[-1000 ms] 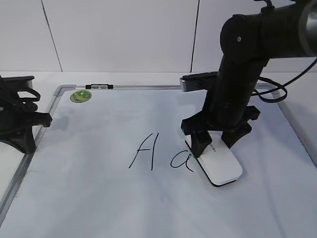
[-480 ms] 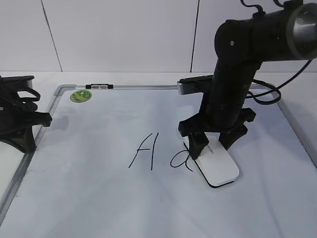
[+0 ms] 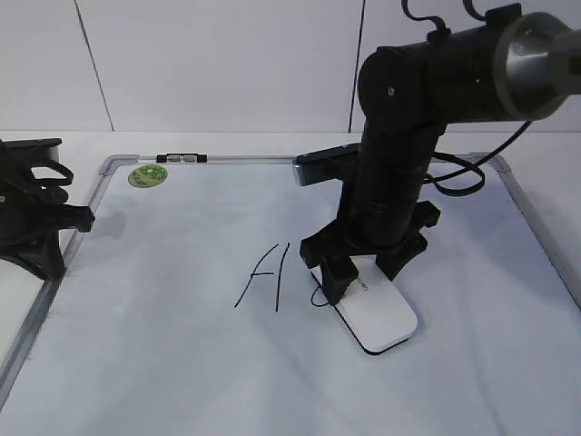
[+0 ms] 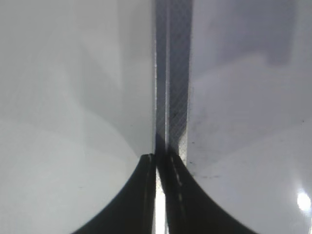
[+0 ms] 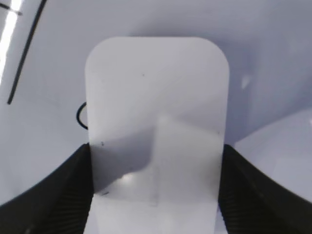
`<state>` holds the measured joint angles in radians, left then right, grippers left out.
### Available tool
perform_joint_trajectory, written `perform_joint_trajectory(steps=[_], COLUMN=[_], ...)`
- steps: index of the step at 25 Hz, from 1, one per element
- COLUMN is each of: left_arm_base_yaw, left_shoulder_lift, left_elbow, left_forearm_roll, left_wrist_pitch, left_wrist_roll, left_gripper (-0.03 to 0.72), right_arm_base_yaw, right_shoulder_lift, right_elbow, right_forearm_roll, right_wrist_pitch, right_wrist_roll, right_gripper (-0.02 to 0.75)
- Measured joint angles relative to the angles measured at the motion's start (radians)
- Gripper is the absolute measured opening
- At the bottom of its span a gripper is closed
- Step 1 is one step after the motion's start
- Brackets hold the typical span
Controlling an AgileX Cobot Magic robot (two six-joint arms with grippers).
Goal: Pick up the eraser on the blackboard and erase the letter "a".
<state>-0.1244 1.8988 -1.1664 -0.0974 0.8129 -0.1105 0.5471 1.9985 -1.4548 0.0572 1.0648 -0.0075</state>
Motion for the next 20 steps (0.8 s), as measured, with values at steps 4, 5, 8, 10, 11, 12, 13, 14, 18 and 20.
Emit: perform_joint_trajectory(steps=[4, 5, 8, 10, 11, 12, 13, 14, 18, 20], left_arm_base_yaw=[0.000, 0.000, 0.000, 0.000, 0.000, 0.000, 0.000, 0.000, 0.000, 0.000], left_shoulder_lift=[0.000, 0.000, 0.000, 0.000, 0.000, 0.000, 0.000, 0.000, 0.000, 0.000], left_elbow=[0.000, 0.000, 0.000, 0.000, 0.000, 0.000, 0.000, 0.000, 0.000, 0.000], left_forearm_roll=[0.000, 0.000, 0.000, 0.002, 0.002, 0.002, 0.002, 0.002, 0.002, 0.002], left_wrist_pitch=[0.000, 0.000, 0.000, 0.000, 0.000, 0.000, 0.000, -0.001, -0.002, -0.007], left_wrist_roll=[0.000, 0.000, 0.000, 0.000, 0.000, 0.000, 0.000, 0.000, 0.000, 0.000], left_gripper=[0.018, 0.018, 0.018, 0.017, 0.017, 0.017, 0.017, 0.017, 0.017, 0.017], right_arm_base_yaw=[0.022, 0.024, 0.028, 0.030, 0.032, 0.036, 0.036, 0.036, 0.024, 0.007], right_shoulder_lift=[0.000, 0.000, 0.000, 0.000, 0.000, 0.000, 0.000, 0.000, 0.000, 0.000], right_elbow=[0.000, 0.000, 0.000, 0.000, 0.000, 0.000, 0.000, 0.000, 0.000, 0.000], right_forearm_roll=[-0.002, -0.002, -0.006, -0.014, -0.027, -0.043, -0.050, -0.057, -0.057, -0.041], right_wrist_pitch=[-0.002, -0.002, -0.002, -0.004, -0.005, -0.005, -0.005, -0.005, -0.005, -0.003], right_wrist_roll=[-0.002, -0.002, -0.002, 0.007, 0.007, 0.027, 0.039, 0.045, 0.055, 0.059], right_gripper=[0.534, 0.534, 0.534, 0.534, 0.534, 0.534, 0.534, 0.533, 0.533, 0.533])
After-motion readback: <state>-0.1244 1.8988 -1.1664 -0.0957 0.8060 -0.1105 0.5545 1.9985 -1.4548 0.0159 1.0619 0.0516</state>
